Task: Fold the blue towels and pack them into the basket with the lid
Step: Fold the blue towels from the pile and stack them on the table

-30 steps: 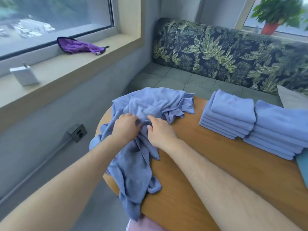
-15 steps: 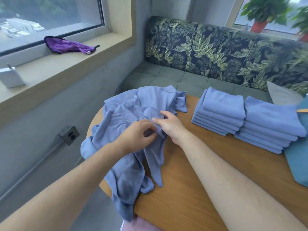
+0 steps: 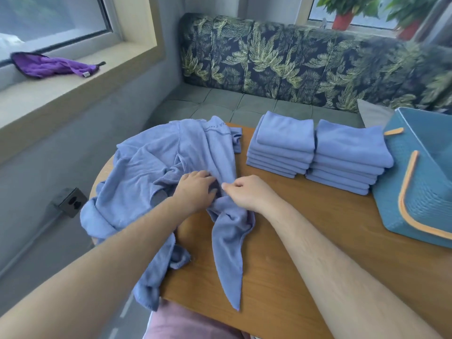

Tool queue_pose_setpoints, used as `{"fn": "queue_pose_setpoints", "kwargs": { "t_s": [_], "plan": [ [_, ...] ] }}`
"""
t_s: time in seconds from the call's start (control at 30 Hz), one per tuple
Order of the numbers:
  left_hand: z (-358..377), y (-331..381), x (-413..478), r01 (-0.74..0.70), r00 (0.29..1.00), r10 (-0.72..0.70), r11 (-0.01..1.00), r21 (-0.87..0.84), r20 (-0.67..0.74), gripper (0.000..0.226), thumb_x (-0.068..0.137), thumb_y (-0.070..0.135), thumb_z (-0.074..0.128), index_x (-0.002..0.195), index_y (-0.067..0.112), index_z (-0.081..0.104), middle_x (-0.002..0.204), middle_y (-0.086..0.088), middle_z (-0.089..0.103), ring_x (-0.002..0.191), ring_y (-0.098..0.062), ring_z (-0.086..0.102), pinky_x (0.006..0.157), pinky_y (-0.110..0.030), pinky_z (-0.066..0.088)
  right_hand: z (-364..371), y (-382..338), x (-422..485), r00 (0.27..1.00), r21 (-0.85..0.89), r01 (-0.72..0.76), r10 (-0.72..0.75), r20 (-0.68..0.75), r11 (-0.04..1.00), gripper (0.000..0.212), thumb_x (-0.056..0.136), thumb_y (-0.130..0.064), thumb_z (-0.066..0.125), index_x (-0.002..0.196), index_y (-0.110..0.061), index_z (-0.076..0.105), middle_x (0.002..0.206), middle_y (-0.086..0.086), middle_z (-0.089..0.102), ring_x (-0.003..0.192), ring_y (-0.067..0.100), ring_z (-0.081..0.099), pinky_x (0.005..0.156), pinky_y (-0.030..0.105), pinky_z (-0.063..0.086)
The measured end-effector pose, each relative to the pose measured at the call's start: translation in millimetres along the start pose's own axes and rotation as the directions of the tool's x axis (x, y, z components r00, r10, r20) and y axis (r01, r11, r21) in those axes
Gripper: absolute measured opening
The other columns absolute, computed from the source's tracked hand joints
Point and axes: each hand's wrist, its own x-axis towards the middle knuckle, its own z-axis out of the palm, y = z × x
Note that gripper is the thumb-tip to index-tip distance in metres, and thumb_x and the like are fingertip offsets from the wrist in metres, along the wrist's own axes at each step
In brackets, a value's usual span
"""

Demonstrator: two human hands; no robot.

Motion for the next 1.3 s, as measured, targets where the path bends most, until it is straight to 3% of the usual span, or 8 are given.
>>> {"fn": "queue_pose_setpoints", "kwargs": {
  "t_s": [0.2,0.47,0.63,0.77,0.9,0.97,1.17,1.3],
  "plan": [
    [10,21,-58,-0.037,0.998,0.032,0.995,-0.091,-0.062,0.048,0.084,0.045,0.040,0.111,0.021,0.072,0.121,0.001,0.067,0.104,-0.030,0.063,0.084,-0.044,0.053,9,19,25,0.989,-0.066,-0.060,0.050,-0.141,0.996,0.043,0.102,-0.033,0.047,0.140,-0.012,0.044,0.146,0.014,0.044,0.135,0.037,0.040,0.110,0.044,0.036],
    [10,25,-92,0.074,0.965,-0.153,0.937,-0.341,-0.212,0.012,0.095,0.018,0.059,0.096,0.009,0.066,0.091,-0.005,0.056,0.088,-0.029,0.053,0.087,-0.043,0.047,33,31,21,0.979,-0.089,-0.021,0.002,-0.205,0.996,0.026,0.100,-0.026,0.047,0.116,-0.007,0.057,0.128,0.018,0.052,0.119,0.039,0.052,0.101,0.041,0.042],
    [4,38,-78,0.343,0.926,-0.371,0.902,-0.263,-0.063,0.066,0.090,0.033,0.071,0.138,-0.001,0.041,0.129,-0.021,0.041,0.119,-0.040,0.041,0.104,-0.042,0.034,23,44,-17,0.964,0.192,0.002,0.049,-0.262,0.981,0.018,0.098,-0.022,0.042,0.106,-0.007,0.050,0.106,0.013,0.063,0.095,0.034,0.061,0.075,0.037,0.043],
    [8,48,-71,0.396,0.914,-0.407,0.880,-0.262,0.016,0.051,0.089,0.040,0.070,0.119,0.002,0.052,0.124,-0.017,0.044,0.119,-0.039,0.044,0.101,-0.042,0.036,11,71,-57,0.962,0.614,0.023,0.150,-0.229,0.789,0.013,0.095,-0.021,0.049,0.083,-0.017,0.045,0.077,-0.003,0.049,0.072,0.016,0.046,0.065,0.032,0.040],
    [14,62,-78,0.266,0.961,-0.273,0.877,-0.400,0.039,0.032,0.089,0.035,0.069,0.114,0.015,0.066,0.111,-0.005,0.052,0.103,-0.024,0.055,0.096,-0.031,0.043,9,97,-91,0.984,0.939,-0.050,0.180,-0.013,0.340,0.010,0.090,-0.010,0.053,0.080,-0.010,0.050,0.076,0.006,0.055,0.082,0.022,0.057,0.091,0.044,0.053],
    [17,72,-83,0.191,0.978,-0.208,0.866,-0.462,0.014,0.023,0.094,0.033,0.063,0.110,0.017,0.070,0.103,-0.001,0.053,0.097,-0.018,0.056,0.095,-0.029,0.043,7,104,-103,0.991,0.964,-0.063,0.130,0.030,0.259,0.013,0.086,-0.017,0.053,0.089,-0.006,0.058,0.084,0.012,0.062,0.086,0.026,0.061,0.094,0.044,0.053],
    [27,76,-99,0.205,0.957,-0.278,0.851,-0.484,-0.084,0.040,0.096,0.021,0.062,0.132,0.006,0.055,0.128,-0.013,0.047,0.110,-0.029,0.054,0.102,-0.036,0.041,0,111,-126,0.977,0.899,-0.059,0.209,-0.036,0.433,0.019,0.090,-0.006,0.048,0.097,-0.009,0.065,0.083,0.005,0.068,0.073,0.016,0.057,0.067,0.028,0.043],
    [23,74,-99,0.238,0.963,-0.268,0.884,-0.401,-0.020,0.019,0.093,0.023,0.065,0.102,0.007,0.060,0.109,-0.012,0.051,0.104,-0.033,0.053,0.091,-0.038,0.041,-1,114,-146,0.973,0.736,-0.175,0.229,0.028,0.654,0.049,0.062,-0.011,0.065,0.109,0.001,0.069,0.090,0.010,0.070,0.074,0.015,0.055,0.058,0.023,0.040]
  ]
}}
